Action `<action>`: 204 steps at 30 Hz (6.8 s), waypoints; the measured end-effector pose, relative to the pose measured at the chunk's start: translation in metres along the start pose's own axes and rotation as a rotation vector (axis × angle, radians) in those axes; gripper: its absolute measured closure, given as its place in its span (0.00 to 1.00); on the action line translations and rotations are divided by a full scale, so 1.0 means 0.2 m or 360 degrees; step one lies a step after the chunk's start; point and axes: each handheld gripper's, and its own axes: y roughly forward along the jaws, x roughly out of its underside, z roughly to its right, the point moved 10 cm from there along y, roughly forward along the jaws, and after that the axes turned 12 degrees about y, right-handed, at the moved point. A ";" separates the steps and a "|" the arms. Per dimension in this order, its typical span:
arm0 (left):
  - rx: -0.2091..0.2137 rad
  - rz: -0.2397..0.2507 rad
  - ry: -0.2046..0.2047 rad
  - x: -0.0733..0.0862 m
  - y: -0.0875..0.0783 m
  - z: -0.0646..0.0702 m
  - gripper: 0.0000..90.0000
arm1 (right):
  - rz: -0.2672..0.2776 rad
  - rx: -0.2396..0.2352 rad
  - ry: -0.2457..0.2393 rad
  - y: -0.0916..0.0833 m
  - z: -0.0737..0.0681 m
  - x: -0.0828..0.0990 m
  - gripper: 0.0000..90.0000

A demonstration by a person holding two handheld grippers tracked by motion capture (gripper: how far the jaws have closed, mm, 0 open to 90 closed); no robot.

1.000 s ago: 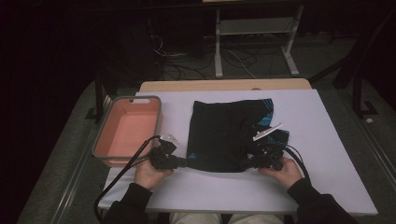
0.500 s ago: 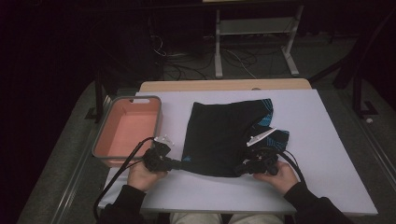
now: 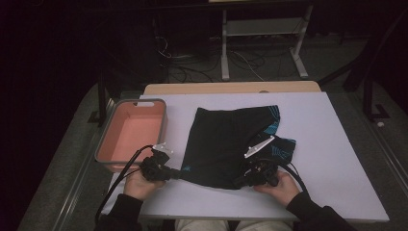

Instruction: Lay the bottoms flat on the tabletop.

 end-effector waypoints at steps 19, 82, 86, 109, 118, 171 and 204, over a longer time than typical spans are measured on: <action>-0.0004 0.0038 0.0002 0.00 -0.01 0.05 0.54 | 0.0308 0.0078 0.0031 -0.27 0.09 -0.11 0.60; 0.0260 0.0342 0.0584 -0.83 0.25 0.60 0.51 | 0.0713 0.0383 0.0579 -0.81 0.94 -0.05 0.63; 0.0263 0.0354 0.0588 -0.88 0.27 0.60 0.51 | 0.0697 0.0385 0.0601 -0.79 0.97 -0.05 0.66; 0.0163 0.0286 0.0476 -0.95 0.56 0.39 0.61 | 0.0601 0.0378 0.0600 -0.73 0.97 -0.05 0.95; 0.0157 0.0255 0.0528 -0.94 0.64 0.39 0.66 | 0.0654 0.0374 0.0621 -0.78 0.96 -0.06 0.96; 0.0069 0.0357 0.0638 -1.04 0.54 0.50 0.75 | 0.0681 0.0433 0.0582 -0.77 0.95 -0.08 0.95; 0.0065 0.0210 0.0688 -1.02 0.79 0.42 0.80 | 0.0688 0.0431 0.0618 -0.78 0.97 -0.07 0.94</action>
